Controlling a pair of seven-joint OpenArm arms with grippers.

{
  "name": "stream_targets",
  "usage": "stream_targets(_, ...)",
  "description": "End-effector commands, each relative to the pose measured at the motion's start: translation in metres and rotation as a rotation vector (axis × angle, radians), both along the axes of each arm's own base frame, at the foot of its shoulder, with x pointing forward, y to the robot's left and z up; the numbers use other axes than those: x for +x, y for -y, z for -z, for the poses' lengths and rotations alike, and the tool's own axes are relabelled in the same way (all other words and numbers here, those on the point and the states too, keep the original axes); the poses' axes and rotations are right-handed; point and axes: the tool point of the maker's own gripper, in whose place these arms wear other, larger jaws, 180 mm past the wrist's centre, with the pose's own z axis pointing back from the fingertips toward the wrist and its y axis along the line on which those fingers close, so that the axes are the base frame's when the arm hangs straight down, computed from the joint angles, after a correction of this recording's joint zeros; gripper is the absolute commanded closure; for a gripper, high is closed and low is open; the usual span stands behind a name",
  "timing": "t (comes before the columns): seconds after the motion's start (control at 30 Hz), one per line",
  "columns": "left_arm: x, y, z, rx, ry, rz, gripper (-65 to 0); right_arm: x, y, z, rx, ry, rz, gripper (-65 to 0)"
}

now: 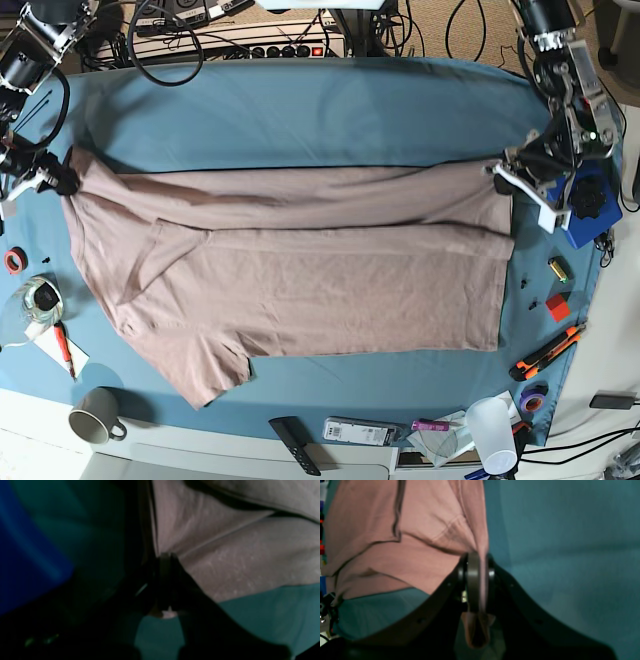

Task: Fold the T-shirt properly
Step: 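Pull the grasped shirt edge outward with both grippers to straighten it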

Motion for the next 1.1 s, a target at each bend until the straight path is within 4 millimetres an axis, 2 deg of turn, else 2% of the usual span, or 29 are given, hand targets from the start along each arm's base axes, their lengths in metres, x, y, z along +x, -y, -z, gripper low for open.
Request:
stream_targets(0.0,-0.005,-0.008,-0.003,0.044,-0.015,0.005,0.0,0.007,0.014,-0.021,-0.038,0.047,0.007,0.0)
stream_targets(0.17,-0.02,-0.009,-0.007,0.078,-0.017,0.019,0.0,0.005,0.013,-0.026,-0.02,0.07,0.008,0.0)
stream_targets(0.4,-0.039,-0.009,-0.012,0.11,-0.022,0.033,0.0,0.009,0.024,-0.053,-0.076,0.135,0.017,0.0)
stream_targets(0.53,-0.051,-0.022,-0.018,0.138,-0.021,0.002,0.0,0.006,0.032,-0.062,-0.084,0.168,0.049,0.0)
stream_targets(0.67,-0.067,-0.032,-0.019,0.132,-0.035,-0.033,0.0,-0.009,0.032,-0.053,-0.07,0.142,0.056,0.0)
stream_targets(0.83,-0.079,-0.023,-0.015,0.102,-0.045,0.018,0.0,-0.037,0.029,-0.035,-0.044,0.081,0.054,0.0)
stream_targets(1.07,-0.089,-0.022,-0.013,0.104,-0.075,0.028,0.0,-0.07,0.022,-0.023,0.013,0.044,0.058,0.0)
